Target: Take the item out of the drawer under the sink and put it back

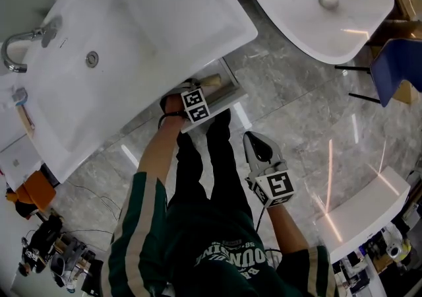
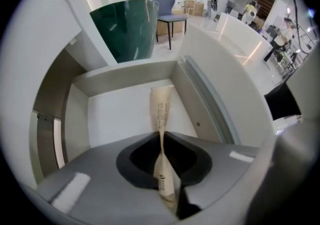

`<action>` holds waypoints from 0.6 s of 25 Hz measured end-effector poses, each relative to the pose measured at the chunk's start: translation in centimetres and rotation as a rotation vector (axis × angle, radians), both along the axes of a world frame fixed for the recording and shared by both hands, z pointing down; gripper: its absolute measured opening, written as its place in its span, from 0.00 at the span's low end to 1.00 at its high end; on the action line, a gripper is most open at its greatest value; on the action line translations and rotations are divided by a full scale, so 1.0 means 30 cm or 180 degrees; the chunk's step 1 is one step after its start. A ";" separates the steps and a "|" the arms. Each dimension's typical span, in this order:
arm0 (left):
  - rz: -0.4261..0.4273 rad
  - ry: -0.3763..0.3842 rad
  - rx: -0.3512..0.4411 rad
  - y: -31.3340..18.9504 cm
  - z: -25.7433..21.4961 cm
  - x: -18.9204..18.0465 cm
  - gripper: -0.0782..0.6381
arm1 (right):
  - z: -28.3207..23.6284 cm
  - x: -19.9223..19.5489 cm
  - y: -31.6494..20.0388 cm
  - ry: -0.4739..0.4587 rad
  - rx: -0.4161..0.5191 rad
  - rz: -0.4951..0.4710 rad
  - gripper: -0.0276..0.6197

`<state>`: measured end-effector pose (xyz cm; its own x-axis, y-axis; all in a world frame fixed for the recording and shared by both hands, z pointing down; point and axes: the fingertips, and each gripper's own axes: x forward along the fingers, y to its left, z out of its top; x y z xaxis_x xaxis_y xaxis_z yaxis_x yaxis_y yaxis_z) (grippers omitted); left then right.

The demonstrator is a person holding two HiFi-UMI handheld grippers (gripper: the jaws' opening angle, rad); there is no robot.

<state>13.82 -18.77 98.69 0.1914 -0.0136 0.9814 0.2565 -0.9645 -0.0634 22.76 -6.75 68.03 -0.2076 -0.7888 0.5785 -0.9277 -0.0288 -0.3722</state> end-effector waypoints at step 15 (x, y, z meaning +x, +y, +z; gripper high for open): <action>-0.0439 0.0575 -0.0013 0.054 -0.327 -0.030 0.18 | -0.142 -0.081 0.027 0.0071 0.0216 0.0102 0.05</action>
